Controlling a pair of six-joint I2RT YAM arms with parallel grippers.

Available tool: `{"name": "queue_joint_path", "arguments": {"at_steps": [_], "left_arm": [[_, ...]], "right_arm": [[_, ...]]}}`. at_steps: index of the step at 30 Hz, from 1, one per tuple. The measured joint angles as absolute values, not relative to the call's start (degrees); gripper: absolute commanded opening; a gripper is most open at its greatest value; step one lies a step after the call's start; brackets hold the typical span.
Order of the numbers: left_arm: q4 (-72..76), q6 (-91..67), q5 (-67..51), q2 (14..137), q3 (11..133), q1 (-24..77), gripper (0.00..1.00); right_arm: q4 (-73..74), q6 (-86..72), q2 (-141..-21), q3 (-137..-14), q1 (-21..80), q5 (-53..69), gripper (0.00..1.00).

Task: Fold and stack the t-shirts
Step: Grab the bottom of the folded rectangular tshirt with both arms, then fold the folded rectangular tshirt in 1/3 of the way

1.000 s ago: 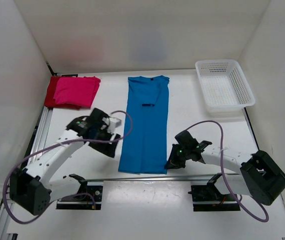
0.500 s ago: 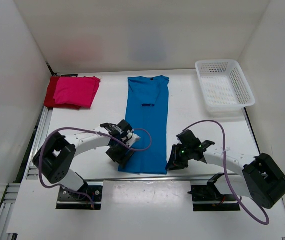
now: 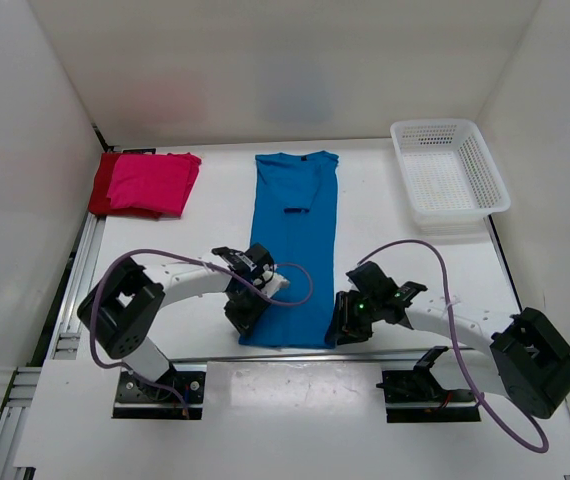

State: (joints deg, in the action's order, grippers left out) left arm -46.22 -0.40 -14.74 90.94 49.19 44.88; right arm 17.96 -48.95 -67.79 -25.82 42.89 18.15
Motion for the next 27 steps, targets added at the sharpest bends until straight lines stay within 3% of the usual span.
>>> {"name": "queue_joint_path", "arguments": {"at_steps": [3,6,7,10,11,12,18,27], "left_arm": [[-46.65,-0.38,-16.25,92.53,49.78,45.19,0.10],[-47.22,-0.32,-17.19,93.32,50.41,45.19,0.10],[-47.42,-0.34,-17.30,93.58,50.61,45.19,0.10],[-47.55,-0.32,-17.63,93.73,50.74,45.19,0.10],[-47.57,-0.30,-17.65,93.73,50.74,45.19,0.10],[-47.62,-0.30,-17.65,93.71,50.74,45.19,0.10],[-52.07,-0.25,-17.12,93.45,54.13,45.08,0.10],[-63.46,-0.23,-14.66,95.44,77.12,36.62,0.10]], "right_arm": [[17.93,-49.30,-67.88,-25.82,43.33,18.13,0.51],[17.93,-49.39,-68.20,-25.80,43.59,18.09,0.51],[17.93,-49.50,-68.40,-25.80,43.68,18.09,0.47],[17.89,-49.52,-69.19,-25.78,44.03,18.00,0.17],[17.87,-49.63,-69.63,-25.78,44.07,18.04,0.02],[17.89,-49.80,-70.00,-25.78,44.07,18.09,0.00],[22.13,-48.90,-69.43,-28.71,44.07,17.02,0.00],[30.61,-40.95,-70.70,-53.63,36.93,11.64,0.00]]}}
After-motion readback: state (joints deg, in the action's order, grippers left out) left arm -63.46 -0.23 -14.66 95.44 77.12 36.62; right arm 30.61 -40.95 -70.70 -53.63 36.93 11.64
